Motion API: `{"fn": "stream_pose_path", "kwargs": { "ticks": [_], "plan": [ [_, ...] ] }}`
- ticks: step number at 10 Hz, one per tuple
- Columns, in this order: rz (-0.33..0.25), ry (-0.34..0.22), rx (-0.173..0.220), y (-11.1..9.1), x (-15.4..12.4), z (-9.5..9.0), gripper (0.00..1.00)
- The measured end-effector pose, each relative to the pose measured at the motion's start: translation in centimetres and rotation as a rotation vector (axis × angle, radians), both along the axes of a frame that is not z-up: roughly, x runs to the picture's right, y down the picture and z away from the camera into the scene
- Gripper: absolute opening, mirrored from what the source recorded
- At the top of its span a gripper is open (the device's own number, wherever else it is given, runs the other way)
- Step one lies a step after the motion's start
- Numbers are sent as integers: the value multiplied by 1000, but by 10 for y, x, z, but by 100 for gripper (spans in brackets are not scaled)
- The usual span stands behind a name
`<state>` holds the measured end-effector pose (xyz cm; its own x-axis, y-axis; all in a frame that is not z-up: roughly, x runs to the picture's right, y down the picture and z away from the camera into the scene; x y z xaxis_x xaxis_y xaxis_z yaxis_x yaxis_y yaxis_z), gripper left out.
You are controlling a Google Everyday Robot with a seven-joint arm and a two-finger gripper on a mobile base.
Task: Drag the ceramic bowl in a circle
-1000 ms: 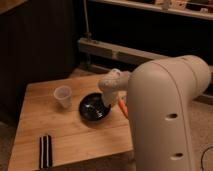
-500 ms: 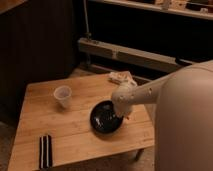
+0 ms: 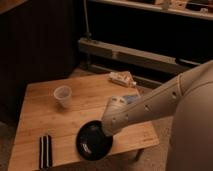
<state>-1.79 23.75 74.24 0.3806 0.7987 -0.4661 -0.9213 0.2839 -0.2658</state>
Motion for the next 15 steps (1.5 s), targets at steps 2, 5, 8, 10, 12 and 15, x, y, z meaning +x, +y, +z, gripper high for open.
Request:
{"fn": "stream_pose_path", "kwargs": {
  "ticks": [2,5,8,10,12,15],
  "plan": [
    [-28,-65,1,0,-55,-1,0],
    [-48,-98,6,-16,-100,12,0],
    [-35,-72,24,-58,-113,47,0],
    [-14,-27,40,-90,-103,75,0],
    [24,40,54,-126,-82,107,0],
    [69,164,58,-155,-32,141,0]
  ]
}}
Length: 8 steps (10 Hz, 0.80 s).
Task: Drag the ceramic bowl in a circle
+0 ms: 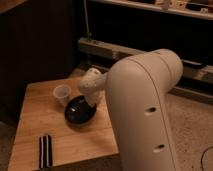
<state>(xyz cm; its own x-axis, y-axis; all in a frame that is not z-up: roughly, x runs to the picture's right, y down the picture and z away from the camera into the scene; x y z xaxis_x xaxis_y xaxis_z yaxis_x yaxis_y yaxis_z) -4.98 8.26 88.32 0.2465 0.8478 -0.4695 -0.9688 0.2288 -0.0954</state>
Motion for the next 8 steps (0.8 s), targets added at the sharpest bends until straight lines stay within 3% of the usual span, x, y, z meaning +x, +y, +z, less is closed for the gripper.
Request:
{"fn": "stream_pose_path", "kwargs": {
  "ticks": [2,4,6,8],
  "plan": [
    [28,79,-3,3,48,5,0],
    [40,132,-8,19,95,-6,0],
    [32,153,-17,47,139,-33,0],
    [12,152,-24,75,160,-64,0]
  ]
}}
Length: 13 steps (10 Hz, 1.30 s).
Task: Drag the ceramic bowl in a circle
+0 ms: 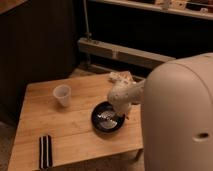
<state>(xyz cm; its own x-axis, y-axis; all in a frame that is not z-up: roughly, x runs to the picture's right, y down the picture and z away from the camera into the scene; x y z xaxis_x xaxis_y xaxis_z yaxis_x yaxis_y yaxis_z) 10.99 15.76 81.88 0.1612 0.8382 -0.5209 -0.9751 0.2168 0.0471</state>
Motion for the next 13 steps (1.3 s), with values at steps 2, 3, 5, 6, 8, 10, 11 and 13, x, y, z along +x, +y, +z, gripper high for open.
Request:
{"fn": "stream_pose_path", "kwargs": {
  "ticks": [2,3,5,6,8,10,11,13],
  "plan": [
    [-48,-53,-10,37,-10,-41,0],
    [-68,-79,-15,47,-17,-53,0],
    [-120,-158,-30,65,-45,-72,0],
    [-136,-199,-41,72,-65,-76,0],
    [-168,-290,-56,75,-121,-77,0],
    [-184,-360,-63,71,-170,-72,0],
    [-188,-399,-63,64,-199,-65,0],
    [-190,-441,-57,52,-238,-57,0]
  ]
}}
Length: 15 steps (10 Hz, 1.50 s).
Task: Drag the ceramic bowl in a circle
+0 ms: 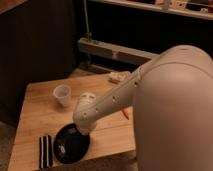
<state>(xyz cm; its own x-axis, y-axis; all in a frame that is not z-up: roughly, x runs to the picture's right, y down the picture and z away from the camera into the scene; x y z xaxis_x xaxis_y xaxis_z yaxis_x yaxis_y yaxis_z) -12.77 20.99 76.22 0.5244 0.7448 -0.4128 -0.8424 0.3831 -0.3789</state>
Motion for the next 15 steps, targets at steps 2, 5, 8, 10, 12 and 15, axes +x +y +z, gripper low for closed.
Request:
{"fn": "stream_pose_path", "kwargs": {
  "ticks": [2,5,8,10,12,15],
  "plan": [
    [17,-6,3,-16,-31,19,0],
    [71,77,27,-54,-26,61,0],
    [112,200,59,-96,23,96,0],
    [134,313,80,-118,75,117,0],
    [130,408,87,-122,140,124,0],
    [118,457,73,-108,203,111,0]
  ]
}}
